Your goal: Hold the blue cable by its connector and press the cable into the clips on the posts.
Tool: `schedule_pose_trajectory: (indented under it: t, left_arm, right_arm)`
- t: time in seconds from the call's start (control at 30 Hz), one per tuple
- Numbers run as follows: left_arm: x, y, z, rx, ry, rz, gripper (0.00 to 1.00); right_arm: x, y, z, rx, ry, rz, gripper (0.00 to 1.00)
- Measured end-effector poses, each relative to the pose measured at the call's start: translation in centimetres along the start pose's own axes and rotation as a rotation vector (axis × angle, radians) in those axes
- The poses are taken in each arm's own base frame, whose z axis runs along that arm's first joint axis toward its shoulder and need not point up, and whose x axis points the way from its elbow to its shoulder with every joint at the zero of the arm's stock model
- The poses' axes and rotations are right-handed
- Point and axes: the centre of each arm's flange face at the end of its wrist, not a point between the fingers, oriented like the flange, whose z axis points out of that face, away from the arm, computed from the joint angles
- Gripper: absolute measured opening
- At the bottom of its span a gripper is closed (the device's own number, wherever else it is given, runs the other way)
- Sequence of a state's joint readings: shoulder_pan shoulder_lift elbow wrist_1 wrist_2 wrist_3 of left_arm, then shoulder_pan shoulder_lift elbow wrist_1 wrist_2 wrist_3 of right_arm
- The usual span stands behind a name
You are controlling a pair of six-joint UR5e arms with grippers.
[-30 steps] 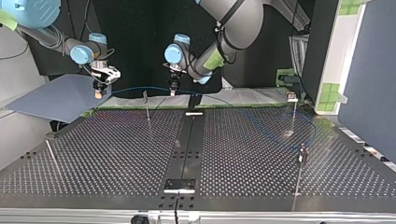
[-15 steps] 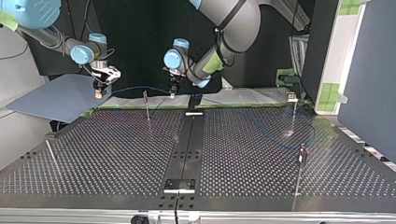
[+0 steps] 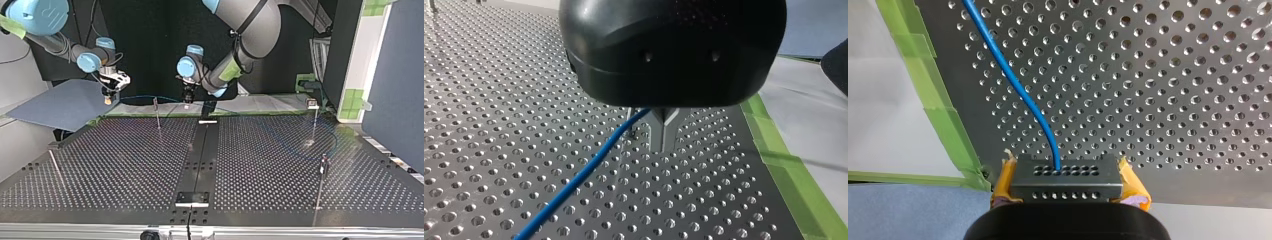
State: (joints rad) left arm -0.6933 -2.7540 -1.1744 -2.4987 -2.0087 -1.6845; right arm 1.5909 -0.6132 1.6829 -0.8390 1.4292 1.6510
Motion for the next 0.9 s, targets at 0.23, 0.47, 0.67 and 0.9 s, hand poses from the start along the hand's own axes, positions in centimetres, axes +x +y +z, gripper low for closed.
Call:
schedule_pose_trajectory:
  t: [0.23,0.47,0.67,0.9]
  left_arm:
    - [-0.1,-0.1,0.1,0.0,-0.002,0.003,0.0]
    - [-0.5,-0.3,0.2,-0.001,-0.002,0.004,0.0]
    - [-1.1,-0.6,0.7,-0.003,-0.012,0.001,0.0]
    - [-2.2,-0.7,1.8,-0.009,-0.034,-0.004,0.0]
  right_arm:
    - [0.9,0.4,0.9,-0.004,0.007,0.003,0.0]
    - [1.6,0.4,1.7,0.0,0.023,0.001,0.0]
    - [2.4,0.4,2.4,0.003,0.034,0.0,0.0]
    - [3.5,0.3,3.4,0.019,0.057,0.001,0.0]
